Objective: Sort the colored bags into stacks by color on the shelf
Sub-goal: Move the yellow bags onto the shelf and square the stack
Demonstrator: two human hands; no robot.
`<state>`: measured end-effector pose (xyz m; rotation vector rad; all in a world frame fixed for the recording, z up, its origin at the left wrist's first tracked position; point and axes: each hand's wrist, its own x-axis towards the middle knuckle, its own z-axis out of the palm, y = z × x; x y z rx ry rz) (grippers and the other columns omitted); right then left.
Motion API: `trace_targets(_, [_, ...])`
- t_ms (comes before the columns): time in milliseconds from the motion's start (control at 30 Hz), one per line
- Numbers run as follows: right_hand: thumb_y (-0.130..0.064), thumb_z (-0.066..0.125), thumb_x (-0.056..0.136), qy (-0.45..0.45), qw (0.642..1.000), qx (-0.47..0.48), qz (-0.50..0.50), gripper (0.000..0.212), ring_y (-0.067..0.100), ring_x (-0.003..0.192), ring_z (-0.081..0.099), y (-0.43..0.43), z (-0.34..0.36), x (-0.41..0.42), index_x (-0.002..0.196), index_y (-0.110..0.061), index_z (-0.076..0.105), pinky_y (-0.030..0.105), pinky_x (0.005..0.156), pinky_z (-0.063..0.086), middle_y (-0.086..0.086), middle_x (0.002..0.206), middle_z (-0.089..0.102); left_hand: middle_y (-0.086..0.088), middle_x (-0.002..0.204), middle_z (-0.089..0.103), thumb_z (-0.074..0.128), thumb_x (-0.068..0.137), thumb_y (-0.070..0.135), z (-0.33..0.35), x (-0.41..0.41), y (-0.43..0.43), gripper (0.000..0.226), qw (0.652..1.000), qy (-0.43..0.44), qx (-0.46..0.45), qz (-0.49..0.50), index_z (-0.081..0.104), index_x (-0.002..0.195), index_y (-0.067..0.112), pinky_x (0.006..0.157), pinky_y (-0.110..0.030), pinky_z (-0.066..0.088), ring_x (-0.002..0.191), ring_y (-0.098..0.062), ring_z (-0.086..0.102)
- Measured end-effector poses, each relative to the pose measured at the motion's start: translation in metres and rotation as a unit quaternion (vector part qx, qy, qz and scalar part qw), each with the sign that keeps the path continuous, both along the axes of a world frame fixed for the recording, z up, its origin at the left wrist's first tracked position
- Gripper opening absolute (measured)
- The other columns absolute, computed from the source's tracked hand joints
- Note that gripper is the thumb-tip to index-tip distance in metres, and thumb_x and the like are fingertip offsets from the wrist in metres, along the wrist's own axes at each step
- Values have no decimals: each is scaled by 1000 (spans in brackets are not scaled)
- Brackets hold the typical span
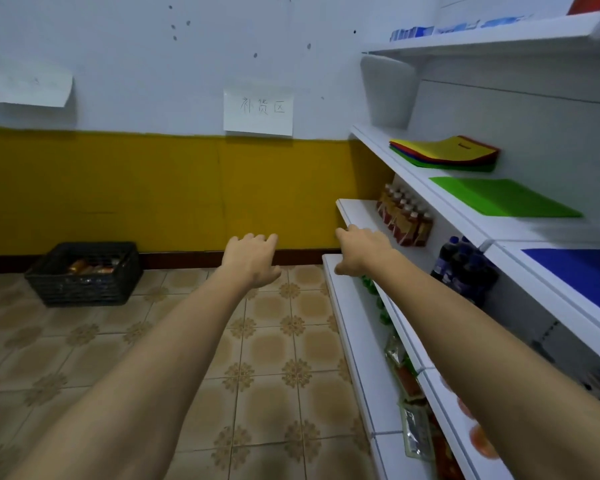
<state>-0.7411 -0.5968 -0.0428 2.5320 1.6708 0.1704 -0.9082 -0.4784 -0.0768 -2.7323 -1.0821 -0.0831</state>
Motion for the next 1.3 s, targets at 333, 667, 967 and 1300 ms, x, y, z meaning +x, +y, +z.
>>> trace_targets(333, [-37, 65, 86, 2, 999, 18, 34, 62, 29, 110, 56, 129, 25, 119, 138, -18, 37, 38, 76, 43, 7, 130, 51, -3, 111, 61, 47, 92, 51, 40, 114, 123, 59, 998, 4, 53, 27, 31, 140, 20, 55, -31, 37, 95, -26, 60])
trace_targets(667, [-44, 63, 87, -29, 999, -9, 20, 65, 28, 108, 57, 204, 70, 234, 140, -19, 35, 37, 77, 46, 7, 127, 55, -5, 111, 63, 46, 93, 51, 77, 224, 204, 56, 997, -3, 72, 22, 36, 139, 21, 65, -33, 50, 95, -26, 61])
trace_targets(967, [-40, 63, 84, -91, 994, 15, -61, 49, 26, 107, 57, 239, 112, 309, 124, -18, 45, 33, 73, 38, 5, 119, 58, -4, 121, 61, 47, 93, 50, 111, 331, 265, 56, 996, -36, 61, -44, 36, 141, 24, 75, -37, 51, 106, -28, 59])
trace_targets(1300, [-37, 61, 85, -99, 969, 10, -228, 42, 23, 102, 57, 309, 106, 400, 120, -19, 47, 29, 71, 35, 0, 117, 59, -4, 129, 55, 47, 93, 46, 98, 477, 366, 52, 973, -61, 49, -218, 39, 137, 20, 77, -39, 46, 113, -29, 55])
